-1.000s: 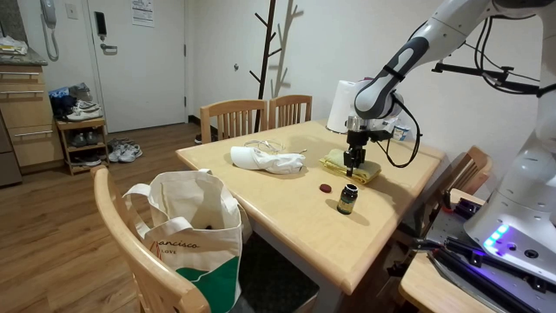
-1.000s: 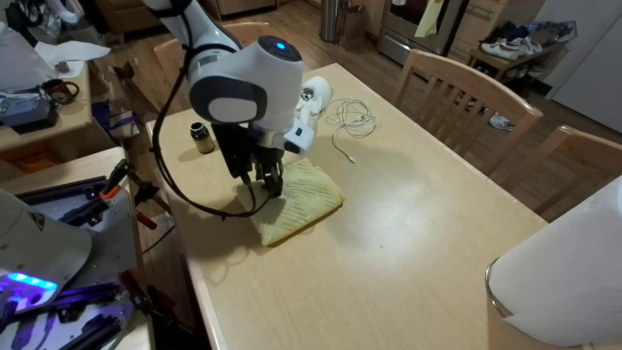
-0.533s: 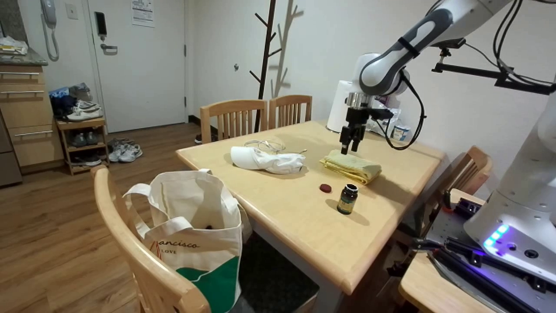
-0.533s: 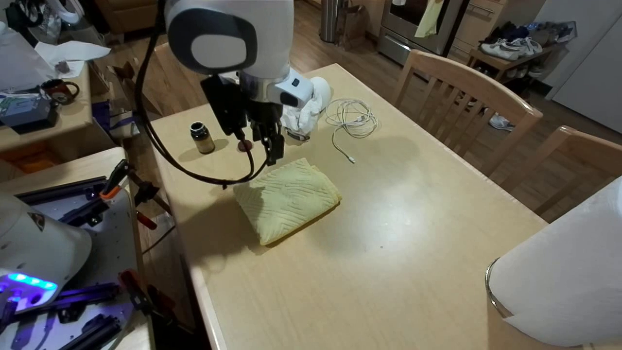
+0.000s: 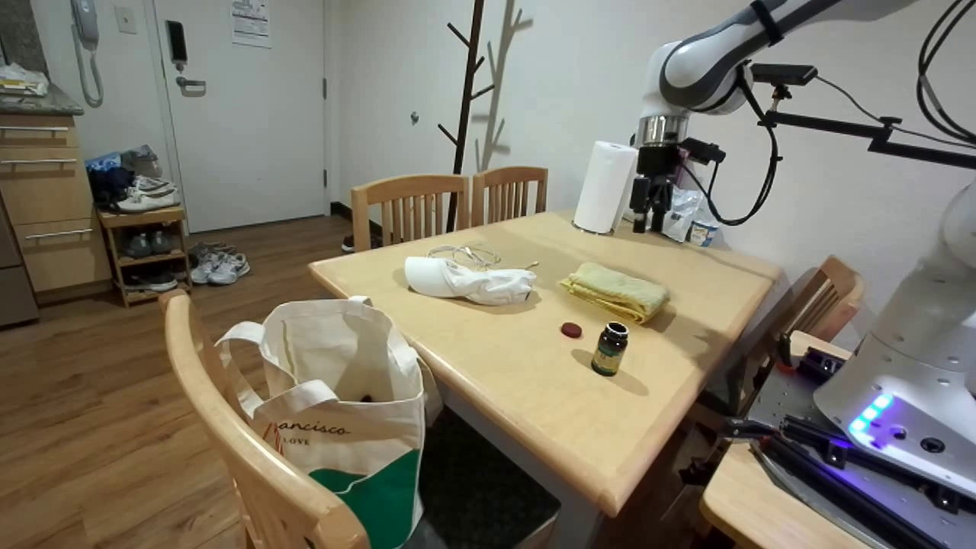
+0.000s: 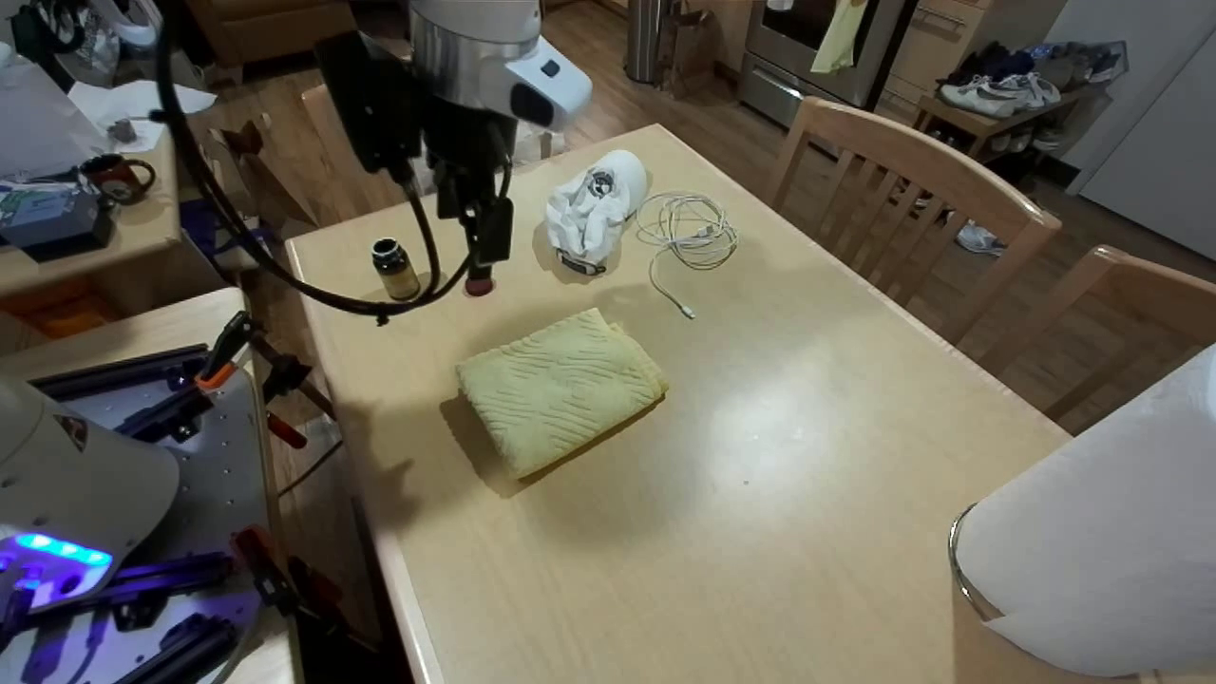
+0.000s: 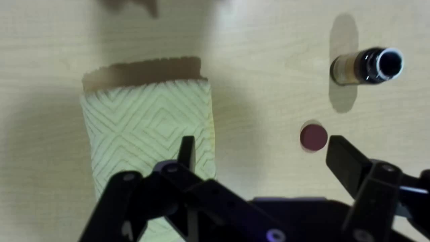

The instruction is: Use the yellow towel to wipe the table

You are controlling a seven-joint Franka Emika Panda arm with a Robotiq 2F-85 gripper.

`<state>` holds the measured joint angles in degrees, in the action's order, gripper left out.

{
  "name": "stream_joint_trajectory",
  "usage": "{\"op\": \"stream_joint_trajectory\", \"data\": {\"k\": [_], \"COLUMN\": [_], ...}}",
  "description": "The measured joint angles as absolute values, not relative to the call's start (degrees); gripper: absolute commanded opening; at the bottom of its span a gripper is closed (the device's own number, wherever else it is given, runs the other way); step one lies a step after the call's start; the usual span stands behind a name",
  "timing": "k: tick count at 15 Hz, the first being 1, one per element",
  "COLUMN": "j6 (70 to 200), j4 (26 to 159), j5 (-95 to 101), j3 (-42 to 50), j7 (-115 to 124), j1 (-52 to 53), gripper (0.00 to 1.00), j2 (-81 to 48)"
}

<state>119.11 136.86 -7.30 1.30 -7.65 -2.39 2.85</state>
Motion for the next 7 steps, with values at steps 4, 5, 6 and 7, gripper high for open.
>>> {"op": "stream_joint_trajectory", "data": {"k": [4,5,6,7], "j6": [115.7,115.7,115.7,115.7], "j4": [137.1,137.2,137.2,137.2], "j5": [-7.5,-7.5,-7.5,-7.5], "j3": [1.6,1.6,1.6,1.6], "j7": [-9.7,-9.7,-9.7,-9.8], "j1": [-2.4,-2.4,-2.4,-2.4], "gripper": [1.0,1.0,1.0,1.0], "j2": [4.1,4.1,4.1,4.1]}}
